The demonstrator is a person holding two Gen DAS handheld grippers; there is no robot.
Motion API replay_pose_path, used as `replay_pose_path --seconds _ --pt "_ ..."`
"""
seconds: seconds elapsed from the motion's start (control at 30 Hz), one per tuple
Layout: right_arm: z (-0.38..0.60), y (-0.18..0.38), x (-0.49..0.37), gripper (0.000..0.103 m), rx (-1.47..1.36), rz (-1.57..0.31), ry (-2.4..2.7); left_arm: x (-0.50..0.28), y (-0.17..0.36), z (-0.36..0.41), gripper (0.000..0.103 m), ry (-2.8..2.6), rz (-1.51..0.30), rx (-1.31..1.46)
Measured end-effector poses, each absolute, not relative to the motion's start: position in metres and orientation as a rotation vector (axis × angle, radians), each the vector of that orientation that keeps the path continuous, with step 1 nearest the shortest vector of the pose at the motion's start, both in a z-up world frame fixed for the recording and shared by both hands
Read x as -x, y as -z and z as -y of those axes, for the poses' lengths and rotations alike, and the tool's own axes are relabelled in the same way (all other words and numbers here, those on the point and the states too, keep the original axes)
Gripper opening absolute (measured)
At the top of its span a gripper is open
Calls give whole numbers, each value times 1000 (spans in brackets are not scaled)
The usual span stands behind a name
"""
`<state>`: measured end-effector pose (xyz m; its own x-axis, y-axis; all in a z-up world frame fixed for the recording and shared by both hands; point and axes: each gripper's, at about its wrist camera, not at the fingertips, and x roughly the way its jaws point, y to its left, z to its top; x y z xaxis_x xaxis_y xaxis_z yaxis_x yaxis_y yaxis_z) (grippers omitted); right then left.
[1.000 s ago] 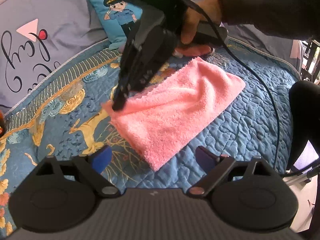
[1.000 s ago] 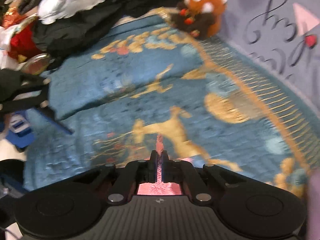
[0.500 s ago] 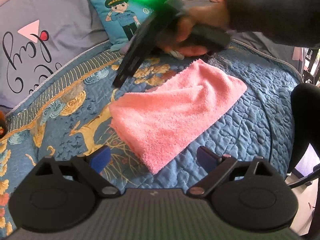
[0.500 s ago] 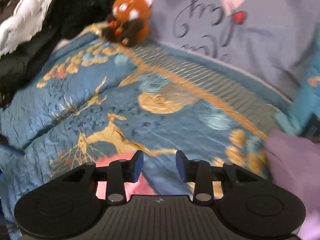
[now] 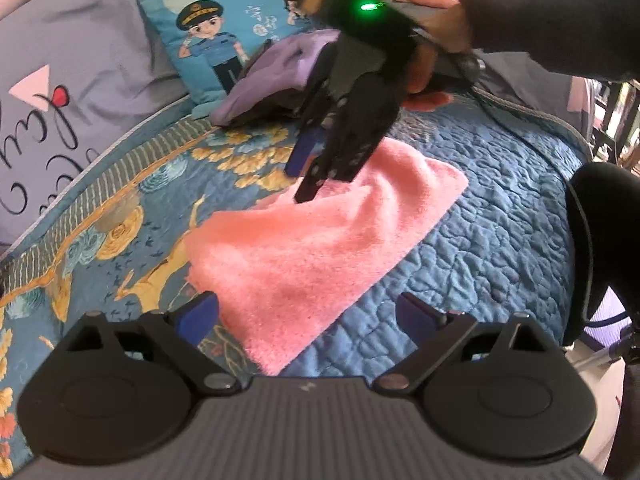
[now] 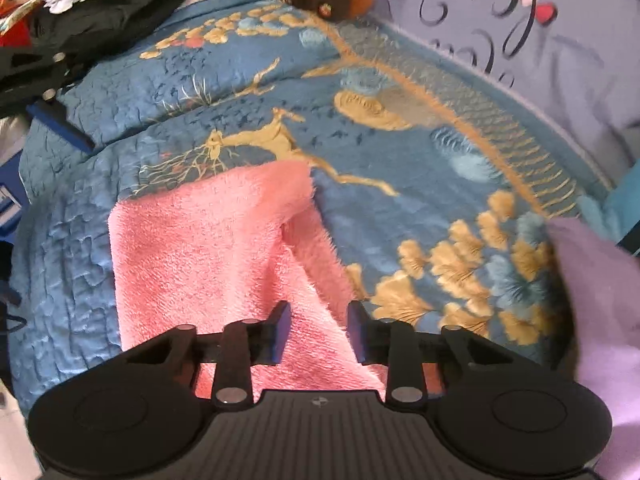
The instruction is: Fold towel
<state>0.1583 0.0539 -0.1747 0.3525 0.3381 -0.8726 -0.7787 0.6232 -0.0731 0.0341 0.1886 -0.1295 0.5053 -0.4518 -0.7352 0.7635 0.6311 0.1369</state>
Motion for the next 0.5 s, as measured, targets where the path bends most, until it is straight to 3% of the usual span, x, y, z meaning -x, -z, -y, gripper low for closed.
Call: replay_pose_path --seconds 0.03,0.07,0.33,0.5 --pt "-55 176 -160 6 528 -972 -775 -34 129 -188 97 772 -719 -489" --pt "-56 178 -162 2 521 -987 -781 -34 129 -188 97 773 -719 -490" --pt "-41 155 -161 2 517 -899 -715 -37 129 -192 97 766 -722 -464" --pt "-36 161 -176 4 495 -953 -645 -36 131 -191 97 768 -725 -462"
